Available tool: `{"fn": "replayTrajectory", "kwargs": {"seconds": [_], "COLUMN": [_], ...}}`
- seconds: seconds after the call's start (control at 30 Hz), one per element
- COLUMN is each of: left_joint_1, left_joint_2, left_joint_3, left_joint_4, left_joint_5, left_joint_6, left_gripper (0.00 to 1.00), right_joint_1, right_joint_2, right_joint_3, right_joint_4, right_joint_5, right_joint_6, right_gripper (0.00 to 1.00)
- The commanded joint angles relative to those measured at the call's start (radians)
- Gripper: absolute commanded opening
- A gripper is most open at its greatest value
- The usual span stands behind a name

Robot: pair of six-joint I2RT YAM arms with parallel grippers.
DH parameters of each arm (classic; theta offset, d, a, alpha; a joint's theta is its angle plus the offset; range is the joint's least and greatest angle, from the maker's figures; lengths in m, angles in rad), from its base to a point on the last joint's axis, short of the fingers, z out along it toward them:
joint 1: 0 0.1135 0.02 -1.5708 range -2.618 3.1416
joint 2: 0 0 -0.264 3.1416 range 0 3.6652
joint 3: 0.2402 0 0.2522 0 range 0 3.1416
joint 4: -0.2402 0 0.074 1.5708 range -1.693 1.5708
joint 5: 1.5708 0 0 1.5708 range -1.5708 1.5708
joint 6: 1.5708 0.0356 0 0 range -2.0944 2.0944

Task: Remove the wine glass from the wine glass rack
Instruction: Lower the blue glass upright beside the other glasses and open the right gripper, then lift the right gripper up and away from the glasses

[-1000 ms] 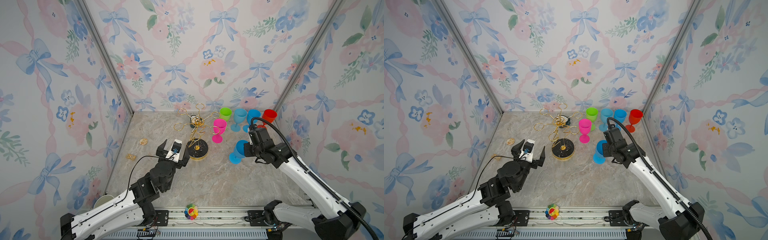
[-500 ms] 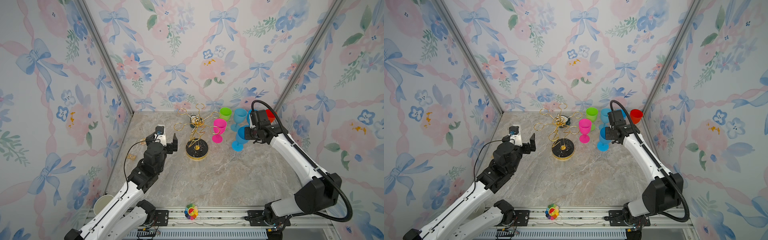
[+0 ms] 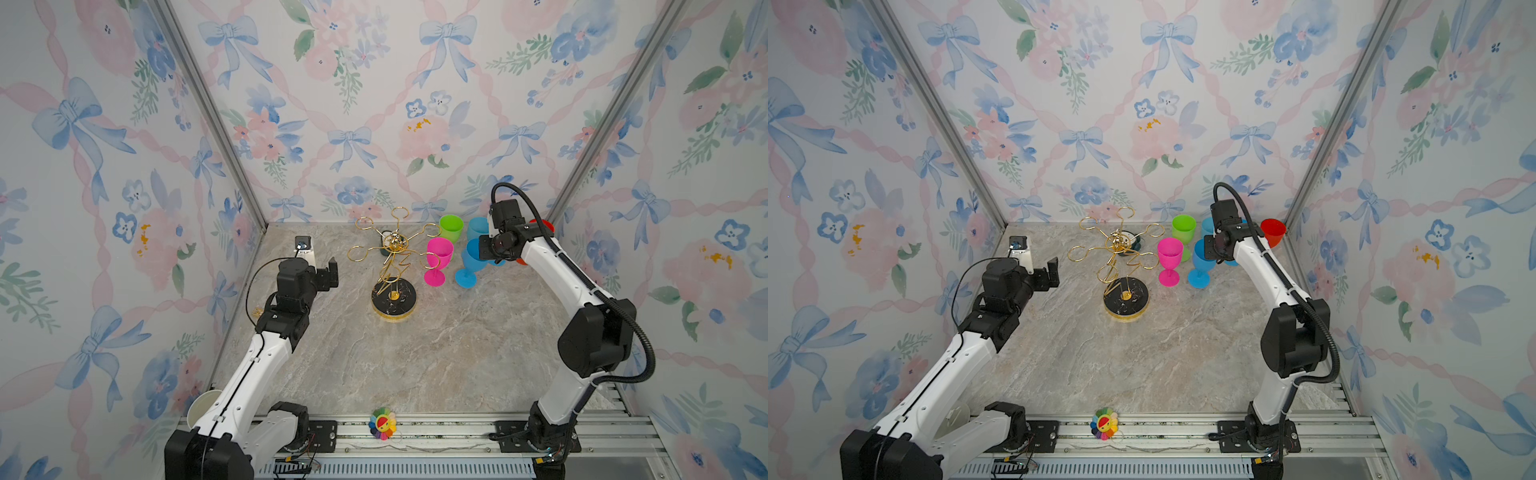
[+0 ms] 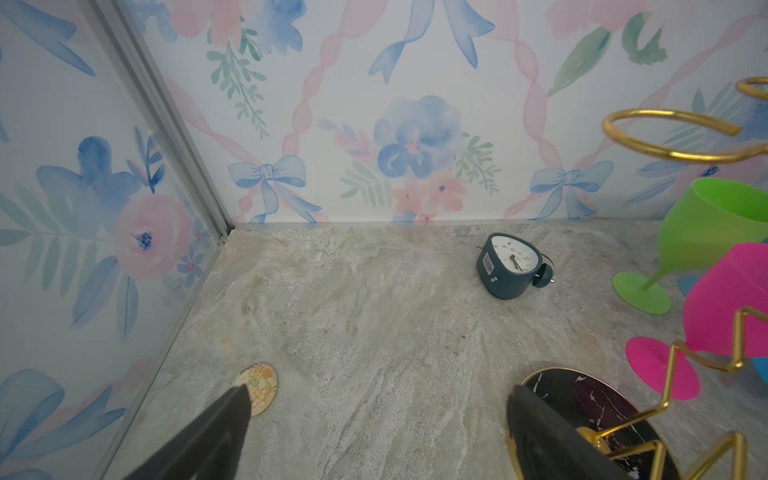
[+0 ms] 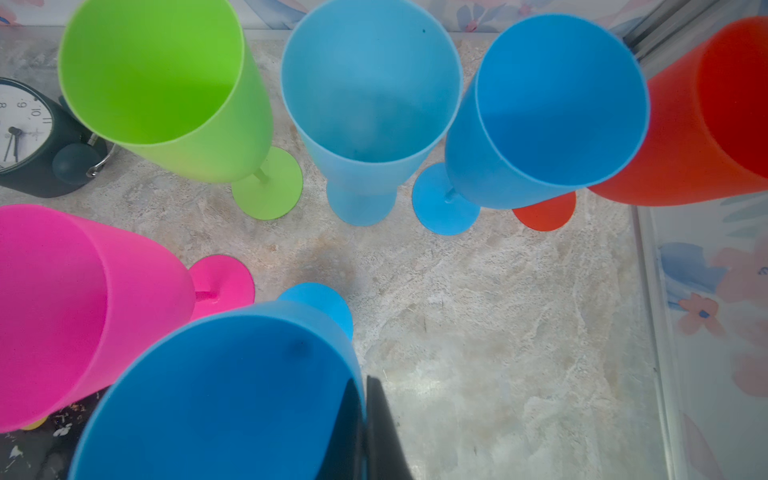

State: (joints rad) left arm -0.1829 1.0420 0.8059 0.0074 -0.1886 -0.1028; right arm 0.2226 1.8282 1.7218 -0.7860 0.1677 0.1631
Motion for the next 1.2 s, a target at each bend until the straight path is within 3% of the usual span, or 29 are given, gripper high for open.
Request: {"fn": "replayTrajectory", "kwargs": {"seconds": [0.0, 0.3, 0.67, 0.93, 1.17], "left_joint_1": [0.008, 0.021, 0.022, 0.022, 0.030], "left_joint_2": [0.007, -0.042, -0.047, -0.062, -0.040], "left_joint_3": [0.028, -0.024, -0.036, -0.048, -0.040], "left_joint_4": [0.054, 0.099, 0.109, 0.120, 0.112], "left_joint_5": [0.029, 0.001, 0.028, 0.019, 0.006], "left_joint_6": [0.039, 0.052, 0.046, 0.042, 0.048], "left_gripper": [0.98, 0.98, 0.98, 0.98, 0.98], "right_joint_1": [-0.012, -0.013, -0.012, -0.012, -0.012], "right_joint_2": [0.042, 0.166, 0.188, 0.163, 0.068], "right_joint_3": [0.064, 0.188, 0.186, 0.168, 0.153], "right_joint_4": [-0.039, -0.088, -0.089, -0.079, -0.041], "right_joint_5": [-0.022, -0.011, -0.010, -0.018, -0.026], "right_joint_6": [-0.004, -0.002, 0.000, 0.005, 0.011], "right_gripper": [0.00, 0.00, 0.06, 0.27, 0.59]}}
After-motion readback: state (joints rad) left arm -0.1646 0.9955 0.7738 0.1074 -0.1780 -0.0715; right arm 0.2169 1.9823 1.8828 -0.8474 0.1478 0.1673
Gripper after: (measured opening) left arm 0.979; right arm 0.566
